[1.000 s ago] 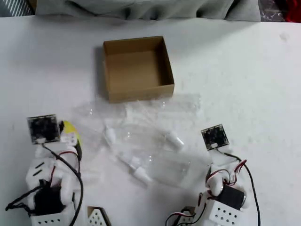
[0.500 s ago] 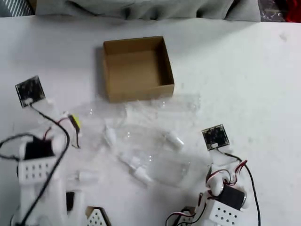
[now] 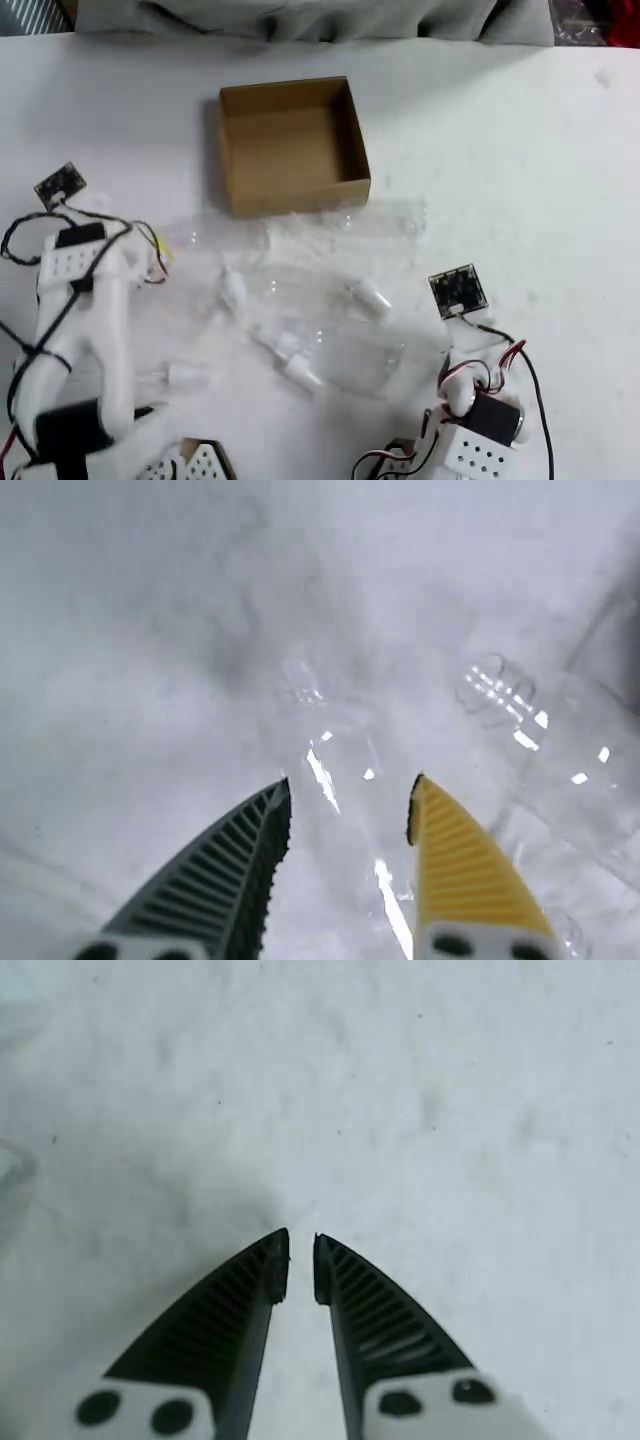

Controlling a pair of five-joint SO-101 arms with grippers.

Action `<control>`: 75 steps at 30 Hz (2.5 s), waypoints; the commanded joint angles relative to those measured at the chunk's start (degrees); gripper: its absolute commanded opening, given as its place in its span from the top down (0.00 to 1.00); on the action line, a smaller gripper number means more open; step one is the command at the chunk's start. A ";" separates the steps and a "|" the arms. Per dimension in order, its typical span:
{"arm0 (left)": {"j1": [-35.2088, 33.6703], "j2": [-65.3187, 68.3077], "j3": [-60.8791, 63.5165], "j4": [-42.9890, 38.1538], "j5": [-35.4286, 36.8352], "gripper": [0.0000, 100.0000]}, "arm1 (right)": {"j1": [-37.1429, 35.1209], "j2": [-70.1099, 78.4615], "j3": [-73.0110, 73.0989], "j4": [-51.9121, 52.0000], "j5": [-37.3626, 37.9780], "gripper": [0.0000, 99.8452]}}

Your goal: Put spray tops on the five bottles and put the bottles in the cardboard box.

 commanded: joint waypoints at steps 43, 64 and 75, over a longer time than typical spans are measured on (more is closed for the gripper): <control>8.40 14.29 -8.79 -1.58 -6.95 0.97 | 1.36 -0.40 0.44 -0.48 0.62 0.98; -1.54 1.89 -5.45 -5.10 -7.03 0.98 | -19.56 0.31 -25.67 -3.47 -10.99 0.98; -4.53 -1.45 -1.76 -11.16 -6.95 0.98 | -51.91 16.13 -36.75 0.31 -13.45 0.98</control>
